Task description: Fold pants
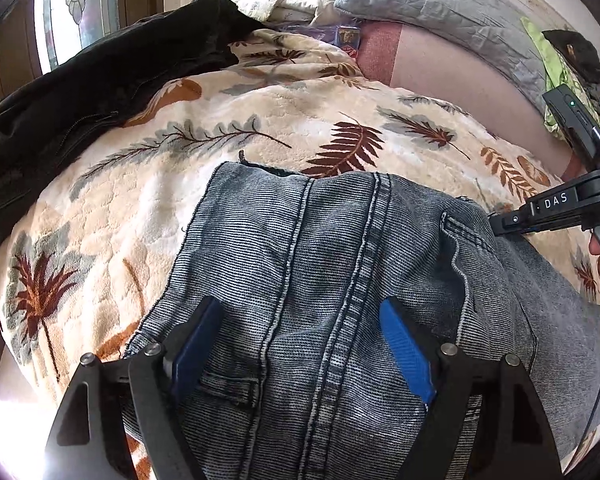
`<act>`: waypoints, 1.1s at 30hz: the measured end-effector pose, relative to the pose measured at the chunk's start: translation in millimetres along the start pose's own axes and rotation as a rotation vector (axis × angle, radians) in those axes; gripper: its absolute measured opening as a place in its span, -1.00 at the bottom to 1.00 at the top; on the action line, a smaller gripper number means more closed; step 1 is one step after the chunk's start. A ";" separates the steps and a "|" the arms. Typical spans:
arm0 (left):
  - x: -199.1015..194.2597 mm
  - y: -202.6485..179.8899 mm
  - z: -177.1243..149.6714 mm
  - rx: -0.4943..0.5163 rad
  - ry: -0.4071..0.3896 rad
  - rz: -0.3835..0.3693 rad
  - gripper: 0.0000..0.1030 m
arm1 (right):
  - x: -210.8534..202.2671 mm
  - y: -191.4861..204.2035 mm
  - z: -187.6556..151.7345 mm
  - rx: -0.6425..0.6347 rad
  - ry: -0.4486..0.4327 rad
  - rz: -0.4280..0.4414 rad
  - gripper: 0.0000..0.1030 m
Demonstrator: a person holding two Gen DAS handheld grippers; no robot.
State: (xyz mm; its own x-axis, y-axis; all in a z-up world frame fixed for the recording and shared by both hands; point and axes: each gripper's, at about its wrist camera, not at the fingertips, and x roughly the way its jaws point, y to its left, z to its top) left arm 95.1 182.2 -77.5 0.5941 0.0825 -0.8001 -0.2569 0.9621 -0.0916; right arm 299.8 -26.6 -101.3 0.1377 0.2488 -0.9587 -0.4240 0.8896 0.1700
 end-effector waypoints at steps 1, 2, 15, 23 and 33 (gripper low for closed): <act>0.1 0.5 0.0 0.000 -0.001 -0.003 0.59 | -2.5 6.5 -2.0 -0.039 -0.012 -0.036 -0.88; 0.2 0.8 0.1 0.002 -0.001 -0.004 0.59 | -7.7 13.1 -4.9 -0.077 -0.034 -0.063 -0.90; -1.3 -4.2 -4.4 0.054 -0.011 0.030 0.61 | -2.8 32.0 -25.9 -0.172 -0.207 -0.363 -0.83; -0.8 -7.0 -4.5 0.052 -0.011 0.047 0.62 | -54.8 41.9 -30.9 -0.017 -0.331 -0.031 -0.54; 0.9 -7.6 -4.2 0.058 -0.015 0.055 0.64 | -4.4 74.1 -28.5 -0.018 -0.215 -0.115 -0.25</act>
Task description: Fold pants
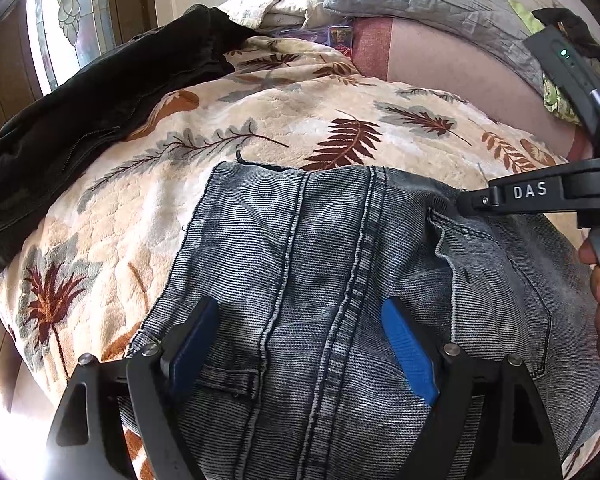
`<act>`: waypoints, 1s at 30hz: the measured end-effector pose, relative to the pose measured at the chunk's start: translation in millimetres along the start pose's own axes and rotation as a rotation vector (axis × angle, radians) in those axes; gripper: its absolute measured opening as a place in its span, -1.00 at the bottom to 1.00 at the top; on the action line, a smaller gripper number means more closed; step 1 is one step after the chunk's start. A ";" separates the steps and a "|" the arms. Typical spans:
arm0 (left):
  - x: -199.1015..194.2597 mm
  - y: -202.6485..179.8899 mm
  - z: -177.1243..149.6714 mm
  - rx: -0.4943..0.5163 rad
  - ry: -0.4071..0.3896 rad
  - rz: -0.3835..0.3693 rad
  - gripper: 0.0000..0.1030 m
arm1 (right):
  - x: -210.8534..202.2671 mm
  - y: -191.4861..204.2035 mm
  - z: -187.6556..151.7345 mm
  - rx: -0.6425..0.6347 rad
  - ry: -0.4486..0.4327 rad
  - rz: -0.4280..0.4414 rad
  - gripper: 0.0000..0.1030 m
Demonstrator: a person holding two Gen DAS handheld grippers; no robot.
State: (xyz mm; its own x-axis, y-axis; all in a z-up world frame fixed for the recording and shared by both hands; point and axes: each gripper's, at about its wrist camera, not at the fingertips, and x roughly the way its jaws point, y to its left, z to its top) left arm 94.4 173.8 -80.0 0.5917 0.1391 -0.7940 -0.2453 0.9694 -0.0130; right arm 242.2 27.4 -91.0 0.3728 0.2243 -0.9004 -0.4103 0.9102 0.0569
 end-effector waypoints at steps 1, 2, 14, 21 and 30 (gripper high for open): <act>0.5 0.1 0.7 -0.003 0.002 0.000 0.64 | -8.9 8.1 -2.6 -0.031 -0.035 -0.020 -0.25; 0.6 -0.4 0.8 -0.004 0.002 0.003 0.65 | -15.9 15.9 -5.7 -0.060 -0.069 -0.022 -0.25; 0.2 -2.3 -1.1 -0.003 -0.014 0.024 0.66 | -58.2 -38.4 -64.1 0.219 -0.126 0.157 0.23; 0.8 -4.2 -1.8 -0.003 -0.027 0.043 0.67 | -108.1 -137.8 -185.4 0.546 -0.149 0.235 0.29; -8.9 0.8 1.7 -0.048 -0.042 0.046 0.68 | -160.0 -217.1 -258.7 0.779 -0.361 0.398 0.40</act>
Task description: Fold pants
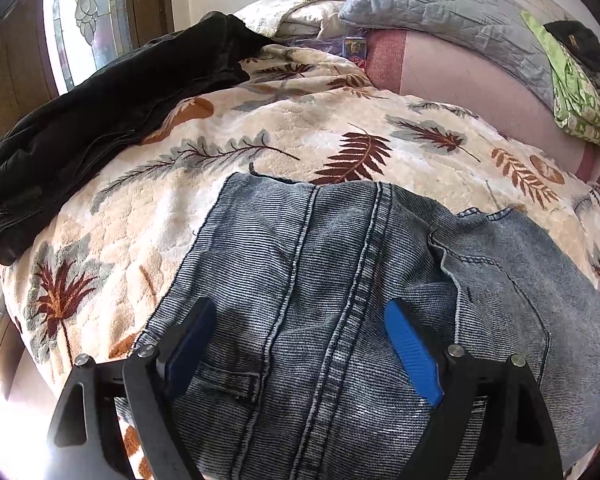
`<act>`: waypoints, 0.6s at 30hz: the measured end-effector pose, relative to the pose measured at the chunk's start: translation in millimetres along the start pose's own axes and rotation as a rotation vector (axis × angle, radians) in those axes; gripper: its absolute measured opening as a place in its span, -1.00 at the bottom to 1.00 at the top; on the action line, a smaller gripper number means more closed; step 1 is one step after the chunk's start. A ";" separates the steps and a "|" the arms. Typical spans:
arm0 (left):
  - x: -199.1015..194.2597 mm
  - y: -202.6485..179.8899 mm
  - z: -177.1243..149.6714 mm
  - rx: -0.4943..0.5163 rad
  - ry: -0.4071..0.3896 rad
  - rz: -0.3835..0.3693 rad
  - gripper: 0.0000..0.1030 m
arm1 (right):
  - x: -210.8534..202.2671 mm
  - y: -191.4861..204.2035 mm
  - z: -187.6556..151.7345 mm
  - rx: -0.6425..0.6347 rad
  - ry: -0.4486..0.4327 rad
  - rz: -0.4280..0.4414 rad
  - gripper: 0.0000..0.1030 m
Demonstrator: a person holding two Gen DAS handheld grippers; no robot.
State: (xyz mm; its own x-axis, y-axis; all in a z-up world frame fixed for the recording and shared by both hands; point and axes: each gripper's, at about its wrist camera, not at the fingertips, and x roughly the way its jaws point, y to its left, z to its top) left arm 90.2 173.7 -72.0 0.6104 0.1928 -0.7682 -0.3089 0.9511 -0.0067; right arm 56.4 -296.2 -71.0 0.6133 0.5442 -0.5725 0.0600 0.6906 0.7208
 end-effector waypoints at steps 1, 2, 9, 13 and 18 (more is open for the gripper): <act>-5.7 0.4 0.2 -0.001 -0.013 0.012 0.68 | -8.7 -5.6 2.2 0.017 -0.023 0.014 0.49; -12.4 0.5 -0.3 -0.001 -0.031 0.026 0.68 | -12.8 -16.6 4.1 0.039 -0.032 0.002 0.54; -56.4 -18.6 -6.4 0.049 -0.076 0.014 0.68 | -55.4 -86.1 6.5 0.251 -0.088 0.013 0.53; -73.4 -62.8 -11.9 0.140 -0.071 -0.076 0.68 | -104.2 -107.0 -6.4 0.326 -0.242 0.021 0.54; -78.4 -138.1 -22.2 0.249 -0.036 -0.206 0.68 | -127.9 -146.0 -9.0 0.446 -0.206 -0.054 0.53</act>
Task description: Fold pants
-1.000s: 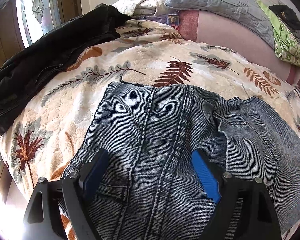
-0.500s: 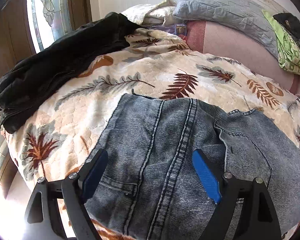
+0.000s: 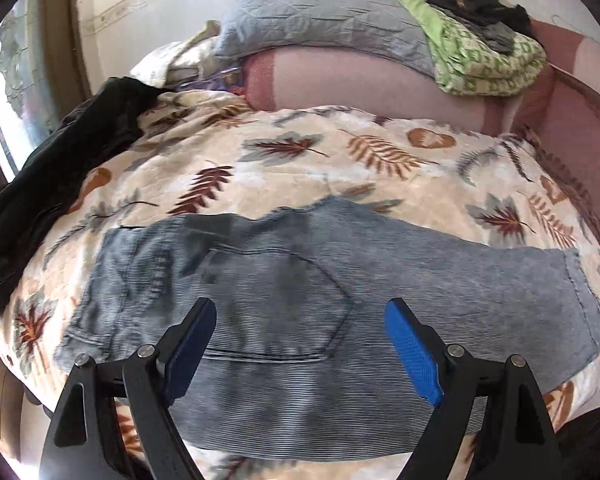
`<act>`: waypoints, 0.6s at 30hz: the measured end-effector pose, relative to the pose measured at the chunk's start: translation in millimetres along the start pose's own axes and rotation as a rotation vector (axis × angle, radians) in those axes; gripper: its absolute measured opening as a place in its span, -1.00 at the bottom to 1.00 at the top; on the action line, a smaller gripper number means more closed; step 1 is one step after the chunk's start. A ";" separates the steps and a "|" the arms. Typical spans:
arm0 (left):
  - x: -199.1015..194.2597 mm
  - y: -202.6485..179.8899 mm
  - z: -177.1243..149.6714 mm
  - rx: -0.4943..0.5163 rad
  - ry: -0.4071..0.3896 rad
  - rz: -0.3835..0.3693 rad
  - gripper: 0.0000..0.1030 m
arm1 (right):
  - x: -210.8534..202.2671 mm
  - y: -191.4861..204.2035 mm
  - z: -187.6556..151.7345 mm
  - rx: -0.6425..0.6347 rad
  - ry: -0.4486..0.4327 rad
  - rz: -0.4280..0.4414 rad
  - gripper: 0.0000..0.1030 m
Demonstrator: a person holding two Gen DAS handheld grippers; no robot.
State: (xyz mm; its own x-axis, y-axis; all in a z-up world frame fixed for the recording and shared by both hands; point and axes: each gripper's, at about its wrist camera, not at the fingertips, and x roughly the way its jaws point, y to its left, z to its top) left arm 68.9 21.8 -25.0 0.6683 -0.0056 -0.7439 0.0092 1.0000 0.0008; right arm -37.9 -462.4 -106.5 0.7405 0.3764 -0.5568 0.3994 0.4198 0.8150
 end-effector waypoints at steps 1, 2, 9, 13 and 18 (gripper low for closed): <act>3.0 -15.0 1.4 0.010 0.008 -0.034 0.68 | 1.6 -2.2 2.8 0.009 0.002 -0.007 0.53; 6.0 -30.0 2.9 0.021 0.016 -0.068 0.68 | 3.2 -4.6 5.7 0.020 0.013 -0.009 0.53; 21.8 -117.4 0.9 0.075 0.065 -0.166 0.68 | 23.1 -11.8 16.1 0.043 0.042 -0.023 0.32; 34.6 -146.2 -6.0 0.116 0.100 -0.157 0.68 | 32.0 -7.2 21.6 0.049 0.051 -0.055 0.19; 44.1 -173.4 -10.0 0.163 0.115 -0.139 0.68 | 35.8 -7.2 23.7 0.039 0.052 -0.067 0.16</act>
State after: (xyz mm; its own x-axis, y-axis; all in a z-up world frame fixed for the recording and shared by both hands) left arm 89.4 -151.7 -64.7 0.5629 -0.1330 -0.8158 0.2210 0.9752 -0.0065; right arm -1.5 -471.5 -128.5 0.6830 0.3911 -0.6169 0.4684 0.4135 0.7808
